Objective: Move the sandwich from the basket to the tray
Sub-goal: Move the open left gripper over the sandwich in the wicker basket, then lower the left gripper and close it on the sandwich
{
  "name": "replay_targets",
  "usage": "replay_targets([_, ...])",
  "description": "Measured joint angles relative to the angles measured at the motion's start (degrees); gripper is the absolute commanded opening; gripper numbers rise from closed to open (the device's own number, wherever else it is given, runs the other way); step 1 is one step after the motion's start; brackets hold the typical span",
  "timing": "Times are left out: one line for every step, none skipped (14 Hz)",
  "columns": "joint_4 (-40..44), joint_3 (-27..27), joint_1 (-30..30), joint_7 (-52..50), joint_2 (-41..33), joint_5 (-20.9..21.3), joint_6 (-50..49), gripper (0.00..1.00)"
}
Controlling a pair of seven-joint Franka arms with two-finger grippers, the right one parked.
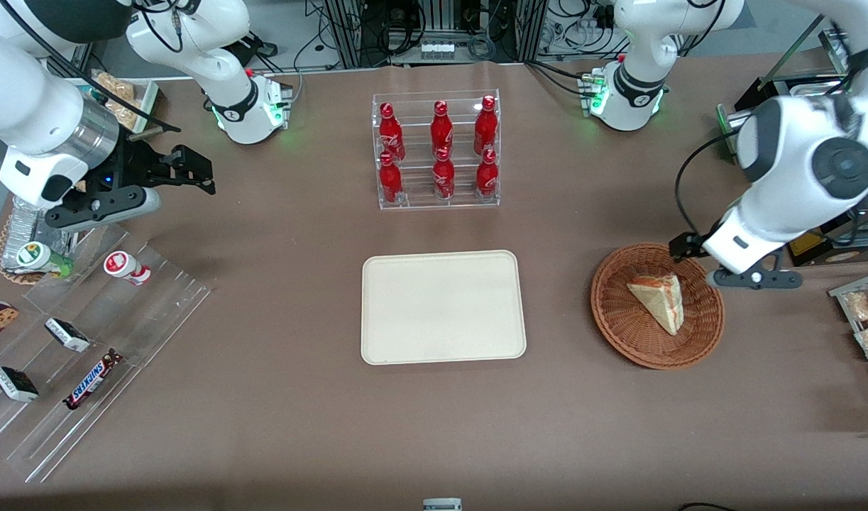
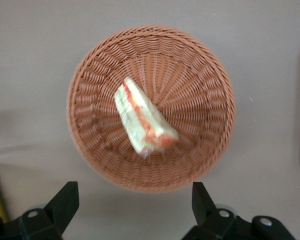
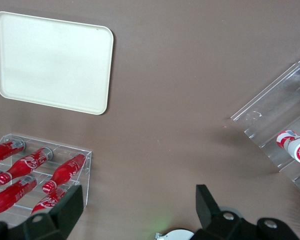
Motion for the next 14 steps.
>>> replay_targets([-2.31,0.02,0.16,-1.28,0.81,0.00,3.68,1.00])
replay_targets([-3.94,0.03,0.61,-2.51,1.66,0.00,6.73,1.00])
replay_targets([-5.18,0.05,1.14,-4.46,2.40,0.00,9.46,1.00])
replay_targets([-6.33,0.09,1.57,-8.03,2.97,-0.01,11.99,1.00])
replay_targets([-7.41,0.10,1.73,-12.54,3.31,-0.01,14.25,1.00])
replay_targets([-8.60,0.08,1.75,-17.36,3.55,-0.01,16.69,1.00])
replay_targets([-9.77,0.05,1.76,-22.62,3.80,-0.04,19.20,1.00])
replay_targets([-10.75,0.03,1.76,-28.73,4.25,-0.08,21.48,1.00])
replay_targets([-11.34,0.00,1.76,-35.18,4.97,-0.08,23.37,0.96])
replay_targets([-11.66,-0.05,1.76,-41.32,6.08,-0.08,25.44,0.79])
replay_targets([-11.81,-0.13,1.76,-45.99,7.45,-0.07,27.57,0.46])
replay_targets([-11.83,-0.21,1.75,-48.83,8.92,-0.07,29.13,0.14])
replay_targets([-11.84,-0.25,1.75,-50.04,10.18,-0.07,29.87,0.06])
replay_targets([-11.83,-0.28,1.75,-50.16,10.98,-0.01,29.99,0.04])
